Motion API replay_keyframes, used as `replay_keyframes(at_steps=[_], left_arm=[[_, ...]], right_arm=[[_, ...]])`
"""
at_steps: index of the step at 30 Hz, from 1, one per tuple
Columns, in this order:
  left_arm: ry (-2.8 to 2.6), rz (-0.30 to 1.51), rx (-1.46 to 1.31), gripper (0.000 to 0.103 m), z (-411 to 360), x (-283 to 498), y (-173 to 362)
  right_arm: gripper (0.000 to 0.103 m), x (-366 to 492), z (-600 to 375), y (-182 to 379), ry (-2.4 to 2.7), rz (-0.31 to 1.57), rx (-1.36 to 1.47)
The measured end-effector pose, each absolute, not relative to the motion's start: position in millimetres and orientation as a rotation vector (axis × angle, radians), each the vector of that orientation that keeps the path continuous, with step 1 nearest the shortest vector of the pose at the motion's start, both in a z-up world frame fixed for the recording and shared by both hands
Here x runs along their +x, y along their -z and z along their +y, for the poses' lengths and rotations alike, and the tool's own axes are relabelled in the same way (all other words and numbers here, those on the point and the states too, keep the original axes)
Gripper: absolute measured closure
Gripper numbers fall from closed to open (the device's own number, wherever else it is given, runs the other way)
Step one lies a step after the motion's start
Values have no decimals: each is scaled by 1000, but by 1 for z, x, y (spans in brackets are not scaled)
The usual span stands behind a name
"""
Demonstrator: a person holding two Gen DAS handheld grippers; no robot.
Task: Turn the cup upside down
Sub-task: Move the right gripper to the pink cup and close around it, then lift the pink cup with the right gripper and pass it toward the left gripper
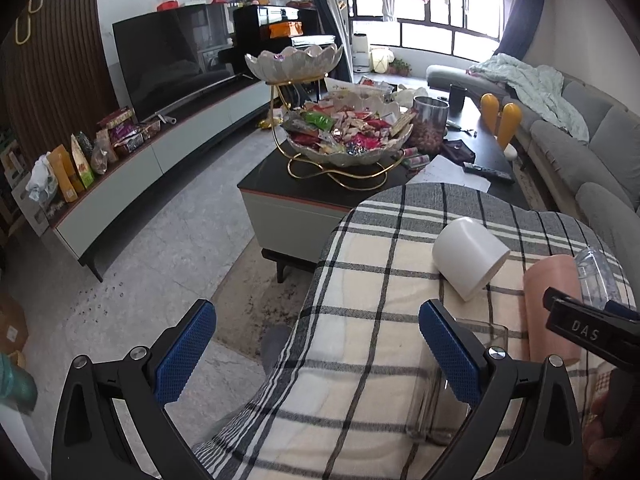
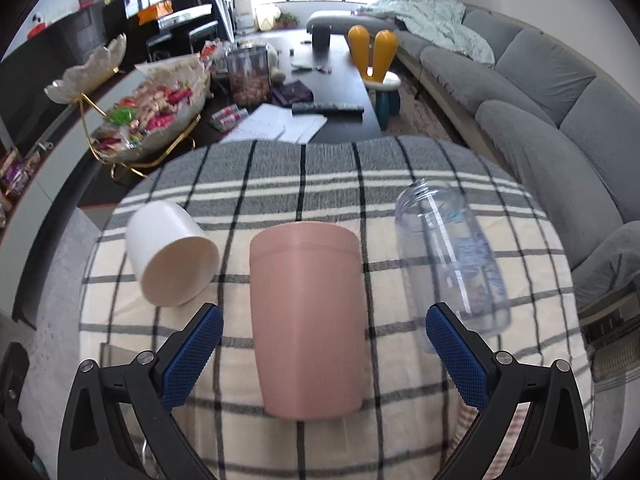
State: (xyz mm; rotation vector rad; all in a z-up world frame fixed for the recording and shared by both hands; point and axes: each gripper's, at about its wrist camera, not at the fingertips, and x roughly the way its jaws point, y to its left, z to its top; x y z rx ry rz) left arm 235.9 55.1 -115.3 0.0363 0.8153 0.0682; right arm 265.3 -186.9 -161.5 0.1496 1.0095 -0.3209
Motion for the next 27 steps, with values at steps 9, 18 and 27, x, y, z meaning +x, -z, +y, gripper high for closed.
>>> replay_keyframes(at_steps=[9, 18, 27], left_arm=[[-58, 843, 24, 0, 54, 249, 128], [-60, 841, 12, 0, 56, 246, 126], [-42, 803, 3, 0, 63, 215, 96]], right_arm=[[20, 284, -191, 189, 305, 1081, 172], [31, 283, -194, 192, 271, 1076, 225], [32, 250, -187, 150, 252, 1014, 225]])
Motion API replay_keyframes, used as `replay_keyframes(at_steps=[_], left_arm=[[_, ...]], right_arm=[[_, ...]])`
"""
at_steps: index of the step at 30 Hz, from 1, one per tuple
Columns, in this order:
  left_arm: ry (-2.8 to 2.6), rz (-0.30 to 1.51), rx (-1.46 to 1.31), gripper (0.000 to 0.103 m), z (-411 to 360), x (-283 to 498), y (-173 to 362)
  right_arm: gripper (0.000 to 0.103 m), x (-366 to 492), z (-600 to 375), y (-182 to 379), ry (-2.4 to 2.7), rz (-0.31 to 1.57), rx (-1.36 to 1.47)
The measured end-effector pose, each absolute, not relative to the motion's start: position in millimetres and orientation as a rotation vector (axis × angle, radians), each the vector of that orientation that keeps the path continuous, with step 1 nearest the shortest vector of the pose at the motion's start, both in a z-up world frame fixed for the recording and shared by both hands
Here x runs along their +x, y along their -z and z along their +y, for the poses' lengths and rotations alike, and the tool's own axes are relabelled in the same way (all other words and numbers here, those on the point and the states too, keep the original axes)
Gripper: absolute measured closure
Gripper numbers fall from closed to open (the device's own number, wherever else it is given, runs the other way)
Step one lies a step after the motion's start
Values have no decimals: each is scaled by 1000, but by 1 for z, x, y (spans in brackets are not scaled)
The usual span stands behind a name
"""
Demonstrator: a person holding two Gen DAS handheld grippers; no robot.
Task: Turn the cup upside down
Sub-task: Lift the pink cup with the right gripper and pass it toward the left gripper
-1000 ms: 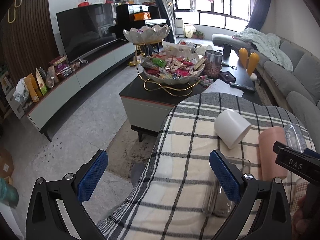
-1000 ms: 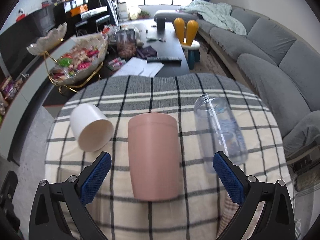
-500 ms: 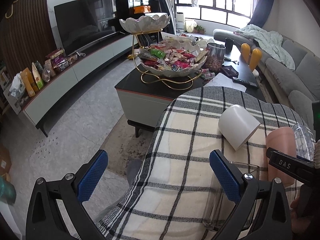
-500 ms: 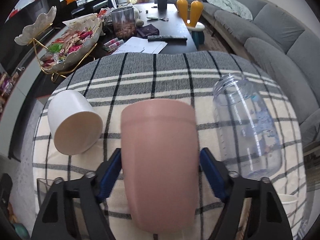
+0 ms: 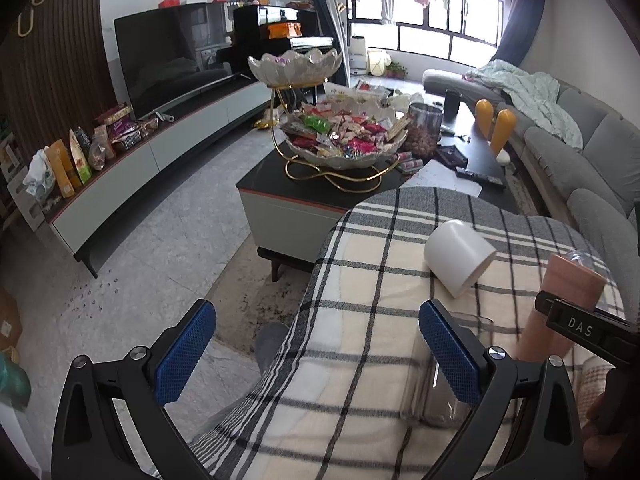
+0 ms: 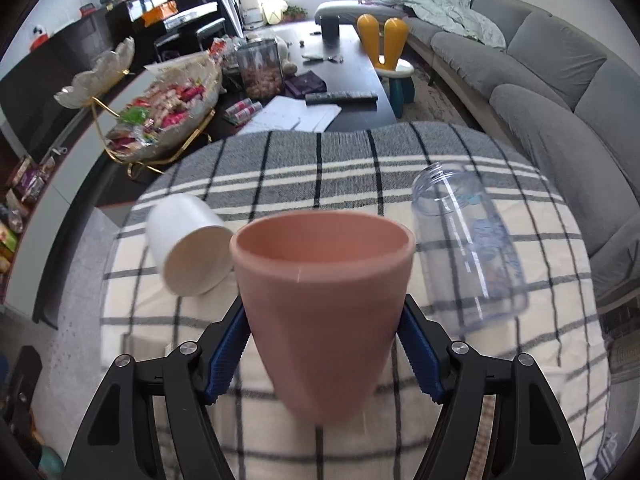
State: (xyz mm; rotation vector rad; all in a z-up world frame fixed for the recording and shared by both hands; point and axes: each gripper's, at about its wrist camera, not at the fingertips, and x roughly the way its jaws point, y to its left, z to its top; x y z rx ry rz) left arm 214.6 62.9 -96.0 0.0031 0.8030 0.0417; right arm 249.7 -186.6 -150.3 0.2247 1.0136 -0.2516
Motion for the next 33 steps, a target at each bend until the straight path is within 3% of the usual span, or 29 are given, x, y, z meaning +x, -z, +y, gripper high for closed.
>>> replay_keyframes(at_steps=[13, 22, 33], left_arm=[[-43, 758, 15, 0, 99, 99, 46], [-68, 808, 6, 0, 134, 34, 57], [-69, 864, -19, 0, 138, 47, 85]], right_arm=[[32, 124, -140, 89, 113, 1019, 211], [32, 64, -106, 123, -24, 1214, 277], [32, 88, -101, 173, -28, 1328, 305]])
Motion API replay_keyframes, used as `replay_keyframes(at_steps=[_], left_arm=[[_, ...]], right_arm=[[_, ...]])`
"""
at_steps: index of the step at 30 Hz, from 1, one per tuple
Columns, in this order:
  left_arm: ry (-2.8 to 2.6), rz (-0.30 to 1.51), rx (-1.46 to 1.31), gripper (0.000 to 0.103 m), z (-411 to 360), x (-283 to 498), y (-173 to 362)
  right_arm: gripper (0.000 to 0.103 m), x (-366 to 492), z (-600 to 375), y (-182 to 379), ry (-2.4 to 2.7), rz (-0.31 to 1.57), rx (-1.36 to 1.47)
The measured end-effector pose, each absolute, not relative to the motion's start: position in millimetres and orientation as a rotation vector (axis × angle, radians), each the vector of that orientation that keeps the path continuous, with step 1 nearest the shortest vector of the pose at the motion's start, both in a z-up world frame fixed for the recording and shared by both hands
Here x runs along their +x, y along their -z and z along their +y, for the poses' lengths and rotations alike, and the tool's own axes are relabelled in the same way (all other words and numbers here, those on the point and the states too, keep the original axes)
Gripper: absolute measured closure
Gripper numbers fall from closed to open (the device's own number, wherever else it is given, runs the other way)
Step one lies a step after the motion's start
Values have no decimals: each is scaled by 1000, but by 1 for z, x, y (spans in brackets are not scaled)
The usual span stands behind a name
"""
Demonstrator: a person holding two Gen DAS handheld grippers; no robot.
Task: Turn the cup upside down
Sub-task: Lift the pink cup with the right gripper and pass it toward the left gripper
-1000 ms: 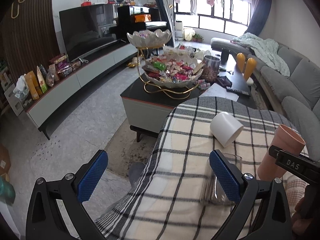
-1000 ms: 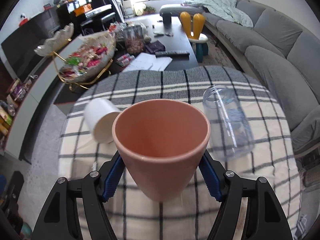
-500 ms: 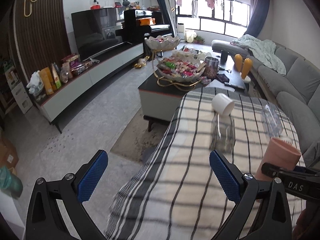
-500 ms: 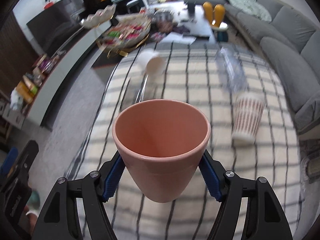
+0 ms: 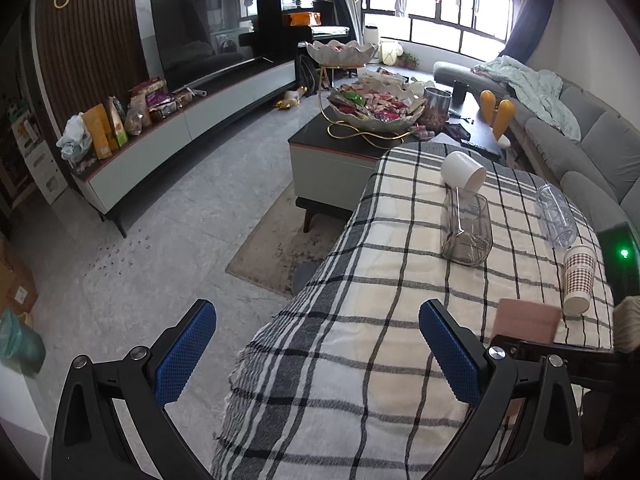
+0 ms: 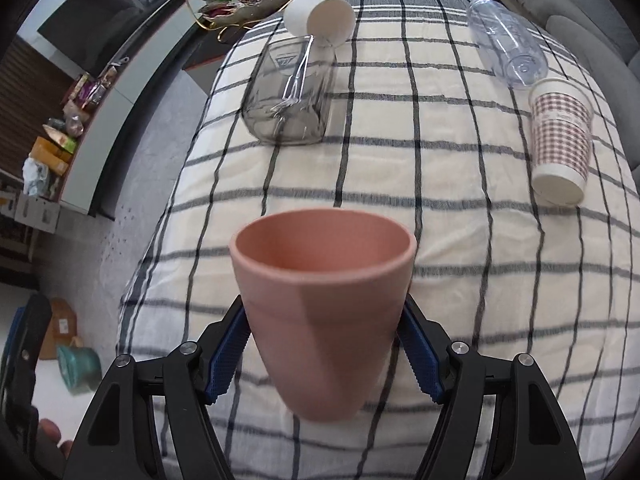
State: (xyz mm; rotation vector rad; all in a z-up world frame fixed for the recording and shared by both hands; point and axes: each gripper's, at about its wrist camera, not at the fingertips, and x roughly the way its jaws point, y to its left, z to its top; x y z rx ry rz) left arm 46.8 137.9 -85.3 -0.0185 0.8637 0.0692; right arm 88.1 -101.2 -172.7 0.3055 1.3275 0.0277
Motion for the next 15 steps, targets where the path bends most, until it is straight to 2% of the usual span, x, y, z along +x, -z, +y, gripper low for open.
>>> replay_keyframes(at_steps=[13, 15], left_arm=[[-32, 896, -31, 0, 128, 70, 98], [-29, 893, -25, 0, 125, 67, 96]], right_arm=[[31, 114, -107, 200, -26, 1338, 330], [26, 112, -108, 199, -28, 1321, 335]])
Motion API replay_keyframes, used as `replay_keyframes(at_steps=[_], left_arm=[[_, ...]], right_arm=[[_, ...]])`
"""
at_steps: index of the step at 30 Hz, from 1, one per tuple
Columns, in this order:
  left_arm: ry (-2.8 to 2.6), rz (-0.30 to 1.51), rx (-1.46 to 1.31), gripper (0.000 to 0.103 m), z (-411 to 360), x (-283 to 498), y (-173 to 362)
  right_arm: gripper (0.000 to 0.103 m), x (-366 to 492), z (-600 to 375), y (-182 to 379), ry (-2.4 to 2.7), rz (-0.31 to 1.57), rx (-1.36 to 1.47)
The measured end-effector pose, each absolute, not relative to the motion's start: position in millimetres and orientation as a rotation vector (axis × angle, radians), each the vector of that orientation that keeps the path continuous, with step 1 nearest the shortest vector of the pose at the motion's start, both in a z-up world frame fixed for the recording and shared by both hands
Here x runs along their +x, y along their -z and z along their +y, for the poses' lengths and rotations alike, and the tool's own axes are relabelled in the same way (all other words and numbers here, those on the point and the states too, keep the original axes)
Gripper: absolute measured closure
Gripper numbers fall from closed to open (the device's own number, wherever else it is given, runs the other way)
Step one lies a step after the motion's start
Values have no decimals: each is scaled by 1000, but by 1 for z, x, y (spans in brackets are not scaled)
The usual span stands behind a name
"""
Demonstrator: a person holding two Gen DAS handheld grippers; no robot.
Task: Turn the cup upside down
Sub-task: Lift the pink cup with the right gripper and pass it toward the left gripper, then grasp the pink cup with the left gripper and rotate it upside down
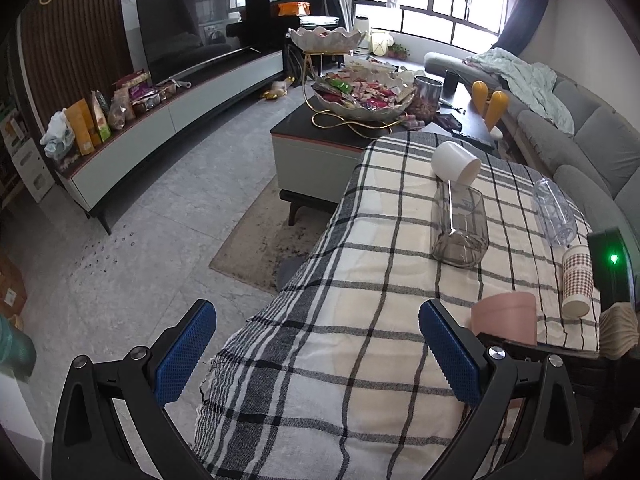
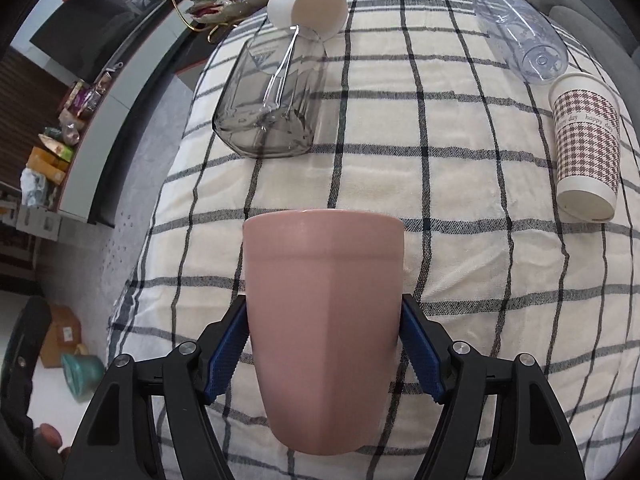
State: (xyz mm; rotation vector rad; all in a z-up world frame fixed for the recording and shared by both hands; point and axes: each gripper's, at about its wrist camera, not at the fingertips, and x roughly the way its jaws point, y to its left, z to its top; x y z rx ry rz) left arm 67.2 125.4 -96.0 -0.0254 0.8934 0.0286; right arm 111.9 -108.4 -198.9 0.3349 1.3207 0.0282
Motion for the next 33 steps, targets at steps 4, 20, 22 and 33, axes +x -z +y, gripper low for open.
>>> replay_keyframes(at_steps=[4, 20, 22, 33], left_arm=[[-19, 868, -11, 0, 120, 58, 88], [220, 586, 77, 0, 0, -15, 109], [227, 573, 118, 0, -13, -20, 115], [183, 669, 102, 0, -46, 1, 162]], right_arm=[[17, 97, -115, 181, -24, 1258, 344], [10, -47, -232, 83, 376, 836, 253], [9, -53, -241, 88, 400, 841, 271], [9, -64, -284, 131, 442, 897, 462]])
